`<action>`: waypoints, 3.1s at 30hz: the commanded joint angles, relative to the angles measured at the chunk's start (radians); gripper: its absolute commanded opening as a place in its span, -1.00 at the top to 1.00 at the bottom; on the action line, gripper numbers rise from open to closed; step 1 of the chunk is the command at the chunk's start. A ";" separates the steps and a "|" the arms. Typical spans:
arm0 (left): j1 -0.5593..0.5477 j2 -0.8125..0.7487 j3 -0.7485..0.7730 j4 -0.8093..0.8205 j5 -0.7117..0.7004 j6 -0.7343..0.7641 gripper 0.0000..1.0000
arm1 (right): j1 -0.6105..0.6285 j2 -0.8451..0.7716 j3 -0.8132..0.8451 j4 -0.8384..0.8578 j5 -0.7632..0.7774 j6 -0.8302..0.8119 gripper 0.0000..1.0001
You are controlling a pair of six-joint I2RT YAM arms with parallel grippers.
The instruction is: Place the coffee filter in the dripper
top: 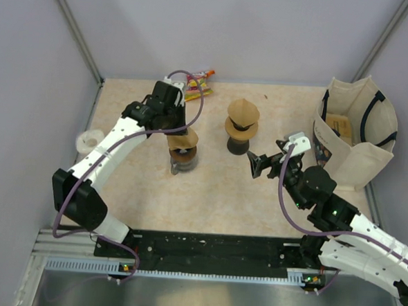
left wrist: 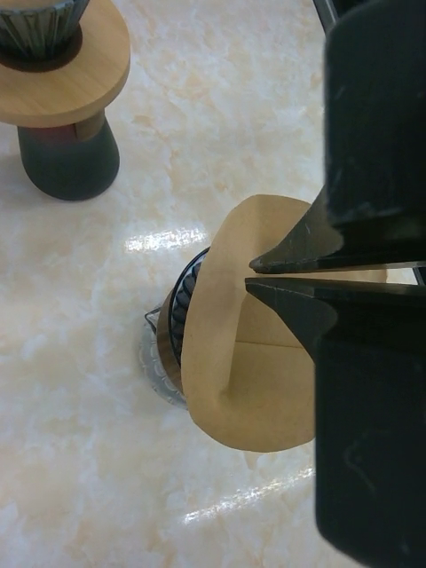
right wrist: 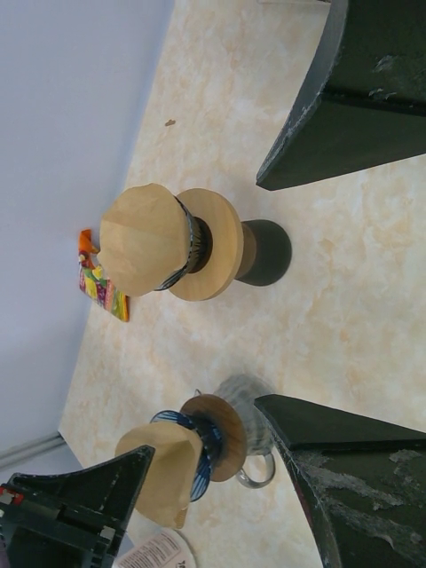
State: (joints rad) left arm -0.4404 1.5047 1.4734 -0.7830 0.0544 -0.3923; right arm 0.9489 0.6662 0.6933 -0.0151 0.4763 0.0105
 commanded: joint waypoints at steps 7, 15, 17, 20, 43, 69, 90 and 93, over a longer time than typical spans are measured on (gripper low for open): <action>-0.024 0.051 0.016 -0.045 -0.131 0.012 0.88 | 0.008 -0.010 -0.008 0.018 0.033 -0.004 -0.98; -0.044 0.095 0.014 -0.051 -0.152 0.007 0.88 | 0.008 -0.002 -0.008 -0.009 0.039 -0.035 -0.98; -0.044 0.106 0.025 -0.077 -0.165 0.007 0.90 | 0.008 -0.002 -0.008 -0.014 0.041 -0.035 -0.98; -0.044 0.127 0.047 -0.131 -0.162 -0.003 0.94 | 0.010 -0.005 -0.009 -0.014 0.042 -0.035 -0.98; -0.049 0.164 0.045 -0.124 -0.137 0.013 0.85 | 0.010 -0.014 -0.014 -0.017 0.056 -0.041 -0.98; -0.047 0.152 0.002 -0.121 -0.105 0.006 0.86 | 0.008 -0.013 -0.023 -0.020 0.077 -0.050 -0.98; -0.061 0.127 -0.068 -0.036 -0.116 0.007 0.84 | 0.008 -0.013 -0.021 -0.019 0.082 -0.055 -0.98; -0.064 0.137 -0.064 -0.061 -0.110 0.015 0.83 | 0.008 -0.011 -0.021 -0.020 0.084 -0.057 -0.98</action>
State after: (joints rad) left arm -0.4942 1.6325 1.3727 -0.8093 -0.0643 -0.3901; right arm 0.9489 0.6670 0.6720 -0.0528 0.5415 -0.0345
